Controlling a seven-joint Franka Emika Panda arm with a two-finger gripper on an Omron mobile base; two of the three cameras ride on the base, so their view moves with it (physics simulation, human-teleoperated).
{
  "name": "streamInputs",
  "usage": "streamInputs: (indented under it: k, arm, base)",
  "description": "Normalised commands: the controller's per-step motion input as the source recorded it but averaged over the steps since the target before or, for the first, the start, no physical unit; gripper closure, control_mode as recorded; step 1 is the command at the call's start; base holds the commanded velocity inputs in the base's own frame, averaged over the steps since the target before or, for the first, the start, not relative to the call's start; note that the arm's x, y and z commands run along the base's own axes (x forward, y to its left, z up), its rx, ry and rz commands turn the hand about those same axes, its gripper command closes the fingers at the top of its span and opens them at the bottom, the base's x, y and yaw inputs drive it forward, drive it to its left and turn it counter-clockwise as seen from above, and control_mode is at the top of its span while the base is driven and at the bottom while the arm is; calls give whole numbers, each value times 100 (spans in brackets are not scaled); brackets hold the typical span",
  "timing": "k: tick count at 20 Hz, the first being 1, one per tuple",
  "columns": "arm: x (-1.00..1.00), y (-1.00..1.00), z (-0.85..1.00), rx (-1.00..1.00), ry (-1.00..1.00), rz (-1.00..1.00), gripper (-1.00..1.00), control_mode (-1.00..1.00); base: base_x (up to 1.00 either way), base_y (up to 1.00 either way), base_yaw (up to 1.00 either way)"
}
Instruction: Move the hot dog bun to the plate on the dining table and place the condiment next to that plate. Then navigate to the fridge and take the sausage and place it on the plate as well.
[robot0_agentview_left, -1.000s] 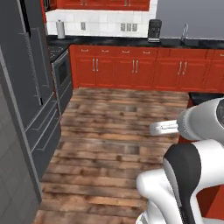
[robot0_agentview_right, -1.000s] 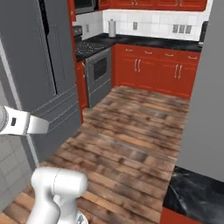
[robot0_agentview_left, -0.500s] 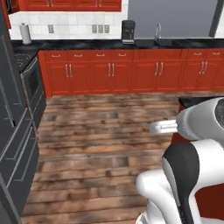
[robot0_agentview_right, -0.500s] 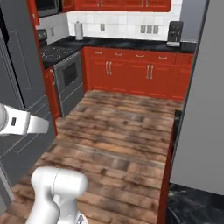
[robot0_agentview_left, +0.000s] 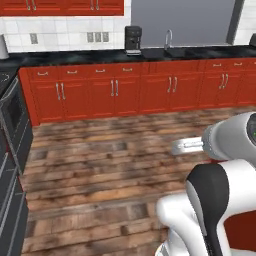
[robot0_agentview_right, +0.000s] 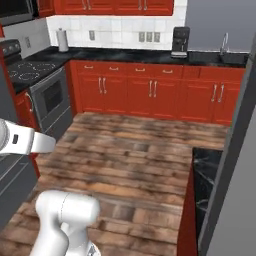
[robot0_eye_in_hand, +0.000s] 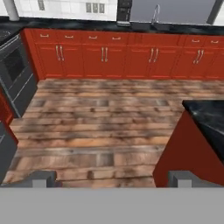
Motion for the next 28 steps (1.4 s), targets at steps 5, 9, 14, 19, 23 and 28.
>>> streamInputs:
  k: [5, 9, 14, 19, 23, 28]
  arm:
    - [0, 0, 0, 0, 0, 0, -100, 100]
    - [0, 0, 0, 0, 0, 0, -100, 100]
    - [0, 0, 0, 0, 0, 0, -100, 100]
    - [0, 0, 0, 0, 0, 0, -100, 100]
    - [0, 0, 0, 0, 0, 0, -100, 100]
    - [0, 0, 0, 0, 0, 0, -100, 100]
  base:
    - [100, 35, 5]
    - [96, 26, 39]
    - [73, 10, 61]
    - [53, 0, 74]
    - [44, 2, 73]
    - [44, 4, 71]
